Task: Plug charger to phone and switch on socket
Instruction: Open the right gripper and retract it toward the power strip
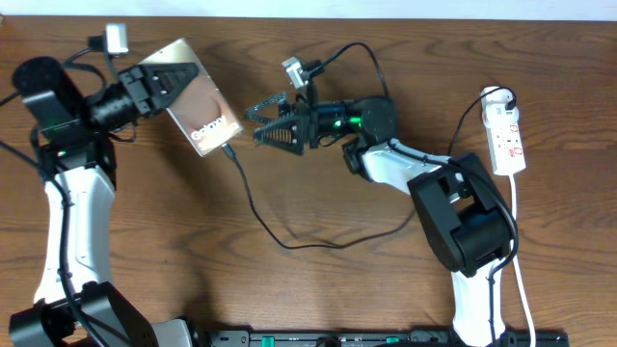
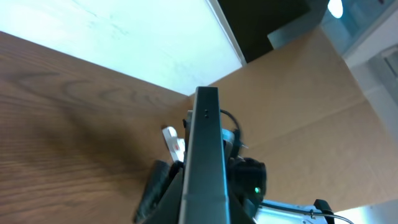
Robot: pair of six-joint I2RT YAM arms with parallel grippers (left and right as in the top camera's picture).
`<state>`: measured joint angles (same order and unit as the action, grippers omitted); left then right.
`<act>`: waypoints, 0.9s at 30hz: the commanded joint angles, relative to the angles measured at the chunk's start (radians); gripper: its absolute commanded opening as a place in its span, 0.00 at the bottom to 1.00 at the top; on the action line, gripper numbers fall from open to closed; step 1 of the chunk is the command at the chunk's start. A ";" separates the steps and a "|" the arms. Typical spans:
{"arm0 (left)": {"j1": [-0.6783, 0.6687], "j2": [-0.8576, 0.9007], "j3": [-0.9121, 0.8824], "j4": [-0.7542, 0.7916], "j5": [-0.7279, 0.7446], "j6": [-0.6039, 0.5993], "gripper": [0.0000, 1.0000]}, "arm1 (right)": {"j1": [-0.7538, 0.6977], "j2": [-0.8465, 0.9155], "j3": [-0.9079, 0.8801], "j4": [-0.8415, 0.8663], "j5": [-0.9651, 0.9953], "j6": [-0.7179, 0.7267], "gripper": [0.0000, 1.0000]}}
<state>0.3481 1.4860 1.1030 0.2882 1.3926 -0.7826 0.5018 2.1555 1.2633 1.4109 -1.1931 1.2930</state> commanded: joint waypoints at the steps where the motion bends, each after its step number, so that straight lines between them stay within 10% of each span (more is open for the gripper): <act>1: 0.024 0.001 0.007 0.006 0.060 -0.023 0.07 | -0.042 -0.007 0.019 -0.145 0.000 -0.039 0.99; 14: 0.027 0.001 0.007 0.006 0.055 -0.021 0.07 | -0.150 -0.007 0.019 -0.806 0.177 -0.348 0.99; 27: 0.027 0.001 0.007 0.006 0.035 -0.014 0.07 | -0.266 -0.011 0.020 -1.083 0.470 -0.502 0.99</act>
<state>0.3721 1.4860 1.1030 0.2882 1.4151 -0.7887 0.2737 2.1551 1.2747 0.3565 -0.8631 0.8597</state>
